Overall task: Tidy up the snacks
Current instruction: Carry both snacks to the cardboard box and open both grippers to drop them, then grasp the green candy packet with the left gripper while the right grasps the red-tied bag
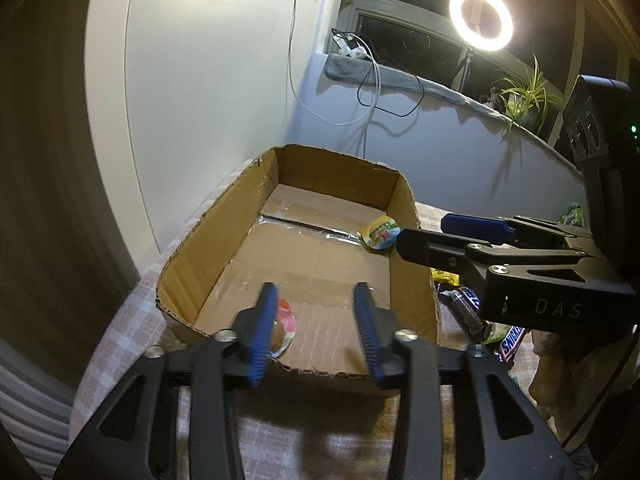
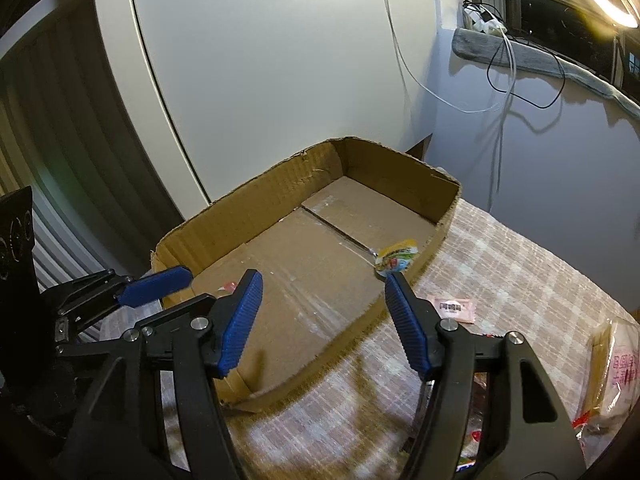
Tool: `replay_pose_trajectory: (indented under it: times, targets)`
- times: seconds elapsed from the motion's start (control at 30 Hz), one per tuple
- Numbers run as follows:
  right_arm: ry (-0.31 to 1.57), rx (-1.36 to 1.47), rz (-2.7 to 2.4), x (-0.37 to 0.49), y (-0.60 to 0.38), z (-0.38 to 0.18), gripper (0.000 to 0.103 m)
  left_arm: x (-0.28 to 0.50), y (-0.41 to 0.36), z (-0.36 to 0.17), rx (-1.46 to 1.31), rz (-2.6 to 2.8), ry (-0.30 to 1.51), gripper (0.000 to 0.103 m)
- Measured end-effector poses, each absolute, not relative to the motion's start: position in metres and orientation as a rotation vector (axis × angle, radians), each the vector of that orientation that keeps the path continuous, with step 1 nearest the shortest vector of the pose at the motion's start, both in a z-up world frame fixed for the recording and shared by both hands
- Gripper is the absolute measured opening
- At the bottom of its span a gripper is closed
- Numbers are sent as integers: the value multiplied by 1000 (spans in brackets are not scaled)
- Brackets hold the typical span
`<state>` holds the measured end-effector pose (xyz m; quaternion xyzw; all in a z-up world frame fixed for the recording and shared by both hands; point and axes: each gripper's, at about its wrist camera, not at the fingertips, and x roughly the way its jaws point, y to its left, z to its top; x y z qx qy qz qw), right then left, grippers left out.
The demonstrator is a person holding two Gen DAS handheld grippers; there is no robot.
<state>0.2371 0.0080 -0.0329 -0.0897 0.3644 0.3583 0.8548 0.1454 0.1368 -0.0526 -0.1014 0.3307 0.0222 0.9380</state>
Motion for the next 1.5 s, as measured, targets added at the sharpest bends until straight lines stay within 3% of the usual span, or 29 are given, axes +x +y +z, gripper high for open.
replay_pose_trajectory:
  times: [0.17, 0.23, 0.37, 0.47, 0.93, 1.13, 1.5]
  targets:
    - [751, -182, 725, 232, -7, -29, 76, 142, 131, -48, -207, 29, 671, 63]
    - [745, -174, 711, 230, -17, -26, 76, 140, 128, -47, -212, 16, 674, 72]
    - [743, -168, 683, 225, -39, -23, 78, 136, 115, -43, -206, 5, 675, 81]
    - [734, -163, 657, 221, -61, -21, 83, 134, 104, -41, -203, -21, 679, 81]
    - [779, -164, 494, 207, -170, -31, 84, 130, 28, -57, -81, -224, 759, 80]
    - [840, -147, 477, 208, -202, -49, 84, 140, -1, -72, 18, -381, 848, 57]
    - [908, -130, 482, 214, -227, -70, 84, 151, -41, -90, 322, -534, 914, 56]
